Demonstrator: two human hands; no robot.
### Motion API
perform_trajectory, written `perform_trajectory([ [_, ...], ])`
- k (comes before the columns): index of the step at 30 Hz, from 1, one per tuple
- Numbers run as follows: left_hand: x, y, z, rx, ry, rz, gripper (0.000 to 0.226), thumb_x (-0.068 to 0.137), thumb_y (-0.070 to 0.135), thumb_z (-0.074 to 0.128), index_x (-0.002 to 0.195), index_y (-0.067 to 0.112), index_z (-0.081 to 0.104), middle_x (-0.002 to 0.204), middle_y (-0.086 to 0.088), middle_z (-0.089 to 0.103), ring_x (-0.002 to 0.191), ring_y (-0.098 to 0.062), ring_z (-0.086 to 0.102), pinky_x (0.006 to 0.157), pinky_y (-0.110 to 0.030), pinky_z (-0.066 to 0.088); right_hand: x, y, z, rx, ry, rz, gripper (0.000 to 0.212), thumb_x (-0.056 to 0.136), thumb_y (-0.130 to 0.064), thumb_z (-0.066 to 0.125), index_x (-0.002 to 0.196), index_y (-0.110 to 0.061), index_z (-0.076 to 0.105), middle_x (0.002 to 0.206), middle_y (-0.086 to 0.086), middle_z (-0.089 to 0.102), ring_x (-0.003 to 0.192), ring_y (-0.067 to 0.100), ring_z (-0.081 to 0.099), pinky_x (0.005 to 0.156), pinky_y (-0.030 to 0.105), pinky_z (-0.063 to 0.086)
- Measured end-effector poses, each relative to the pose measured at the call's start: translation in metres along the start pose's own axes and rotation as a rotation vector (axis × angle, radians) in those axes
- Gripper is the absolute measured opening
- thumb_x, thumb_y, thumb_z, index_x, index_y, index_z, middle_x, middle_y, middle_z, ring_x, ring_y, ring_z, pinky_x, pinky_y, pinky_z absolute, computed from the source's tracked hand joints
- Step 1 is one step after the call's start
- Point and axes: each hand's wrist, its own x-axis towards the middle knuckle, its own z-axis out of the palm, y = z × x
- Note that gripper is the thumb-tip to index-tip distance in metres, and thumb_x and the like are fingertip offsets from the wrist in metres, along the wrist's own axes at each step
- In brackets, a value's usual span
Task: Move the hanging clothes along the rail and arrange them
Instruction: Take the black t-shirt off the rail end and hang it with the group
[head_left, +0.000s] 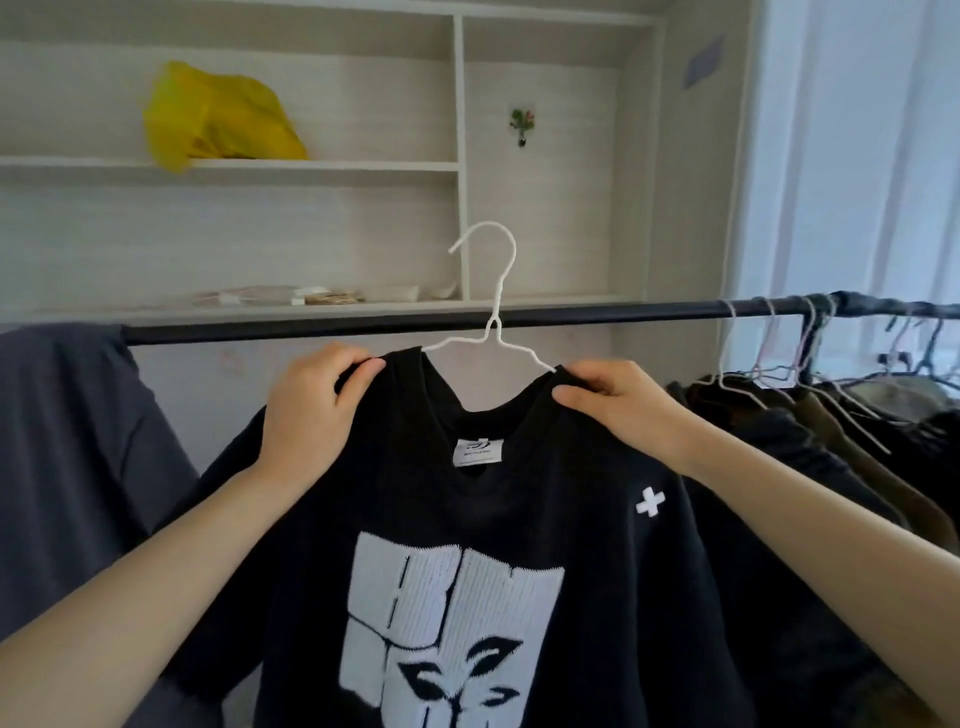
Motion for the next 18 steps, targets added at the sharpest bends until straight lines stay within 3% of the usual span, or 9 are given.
perform_trajectory([
  [2, -0.005, 0.014, 0.025, -0.047, -0.049, -0.027, 0.021, 0.094, 0.027, 0.055, 0.091, 0.010, 0.068, 0.083, 0.000, 0.066, 0.077, -0.013, 0.059, 0.071, -0.030, 0.047, -0.013, 0.016, -0.019, 0.013, 0.007, 0.035, 0.018, 0.094, -0.024, 0.058, 0.093, -0.012, 0.071, 0.093, 0.014, 0.073, 0.089, 0.029, 0.070, 0.088, 0.049, 0.054],
  [10, -0.013, 0.048, 0.110, -0.221, -0.142, -0.087, 0.011, 0.091, 0.016, 0.060, 0.089, 0.008, 0.066, 0.082, 0.000, 0.061, 0.079, -0.013, 0.056, 0.075, -0.008, 0.039, -0.046, 0.069, -0.084, 0.020, 0.136, 0.159, 0.017, 0.094, -0.024, 0.059, 0.087, -0.016, 0.071, 0.082, 0.005, 0.074, 0.080, 0.020, 0.072, 0.078, 0.037, 0.059],
  [13, -0.002, 0.055, 0.135, -0.264, -0.161, -0.089, 0.010, 0.091, 0.015, 0.059, 0.090, 0.007, 0.066, 0.083, -0.002, 0.061, 0.079, -0.012, 0.057, 0.074, -0.008, 0.040, -0.056, 0.080, -0.103, 0.036, 0.182, 0.187, 0.019, 0.094, -0.019, 0.058, 0.081, -0.022, 0.071, 0.072, -0.007, 0.073, 0.071, 0.007, 0.070, 0.069, 0.022, 0.054],
  [18, 0.024, 0.065, 0.190, -0.310, -0.201, -0.062, 0.009, 0.092, 0.016, 0.059, 0.090, 0.010, 0.065, 0.083, -0.001, 0.060, 0.080, -0.015, 0.056, 0.074, -0.014, 0.040, -0.062, 0.095, -0.129, -0.029, 0.264, 0.271, 0.015, 0.093, -0.021, 0.059, 0.086, -0.016, 0.071, 0.077, 0.007, 0.072, 0.070, 0.020, 0.069, 0.073, 0.033, 0.054],
])
